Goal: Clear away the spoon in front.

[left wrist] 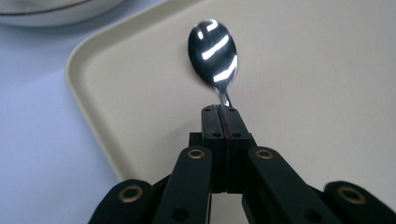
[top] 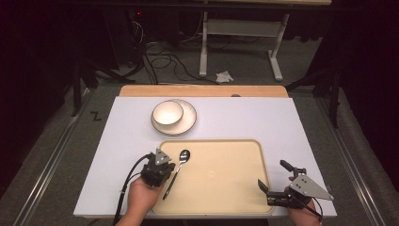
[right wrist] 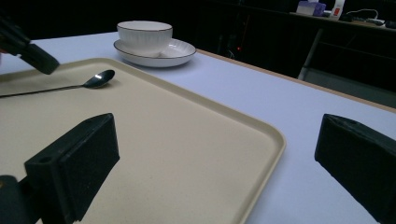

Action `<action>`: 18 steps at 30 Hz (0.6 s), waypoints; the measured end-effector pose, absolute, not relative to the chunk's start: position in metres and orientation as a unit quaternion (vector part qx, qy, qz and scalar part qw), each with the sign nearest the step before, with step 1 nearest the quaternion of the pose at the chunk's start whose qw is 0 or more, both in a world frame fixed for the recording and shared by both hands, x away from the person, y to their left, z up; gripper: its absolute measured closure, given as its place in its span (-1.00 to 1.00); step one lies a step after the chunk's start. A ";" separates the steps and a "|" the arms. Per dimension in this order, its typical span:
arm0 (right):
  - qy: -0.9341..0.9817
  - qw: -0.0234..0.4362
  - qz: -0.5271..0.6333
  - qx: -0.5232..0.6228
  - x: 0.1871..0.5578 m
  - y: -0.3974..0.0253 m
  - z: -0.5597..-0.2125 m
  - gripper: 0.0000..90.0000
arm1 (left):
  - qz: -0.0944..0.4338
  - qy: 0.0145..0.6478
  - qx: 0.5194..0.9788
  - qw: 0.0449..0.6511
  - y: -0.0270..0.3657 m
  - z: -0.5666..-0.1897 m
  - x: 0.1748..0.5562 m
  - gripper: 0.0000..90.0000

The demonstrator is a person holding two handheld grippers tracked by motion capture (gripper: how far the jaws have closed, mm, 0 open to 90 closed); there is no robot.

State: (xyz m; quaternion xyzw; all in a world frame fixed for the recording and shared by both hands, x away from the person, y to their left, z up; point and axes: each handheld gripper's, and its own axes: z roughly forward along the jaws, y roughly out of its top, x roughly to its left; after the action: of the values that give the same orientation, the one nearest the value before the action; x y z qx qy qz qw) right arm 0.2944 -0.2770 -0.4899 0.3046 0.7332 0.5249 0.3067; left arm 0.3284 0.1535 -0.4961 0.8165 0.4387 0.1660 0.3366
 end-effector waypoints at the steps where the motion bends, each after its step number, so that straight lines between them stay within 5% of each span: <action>1: 0.734 0.305 0.524 0.306 0.294 -0.277 -0.490 -0.99 | 0.166 0.437 0.817 0.336 0.157 -0.498 0.321 1.00; 18: 0.730 0.314 0.522 0.310 0.294 -0.277 -0.490 -0.99 | 0.153 0.415 0.839 0.318 0.151 -0.510 0.281 1.00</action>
State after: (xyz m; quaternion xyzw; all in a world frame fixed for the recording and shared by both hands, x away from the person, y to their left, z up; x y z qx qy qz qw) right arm 0.2938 -0.2766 -0.4900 0.3102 0.7303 0.5216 0.3137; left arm 0.2812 0.1506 -0.5105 0.8385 0.4153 0.1533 0.3177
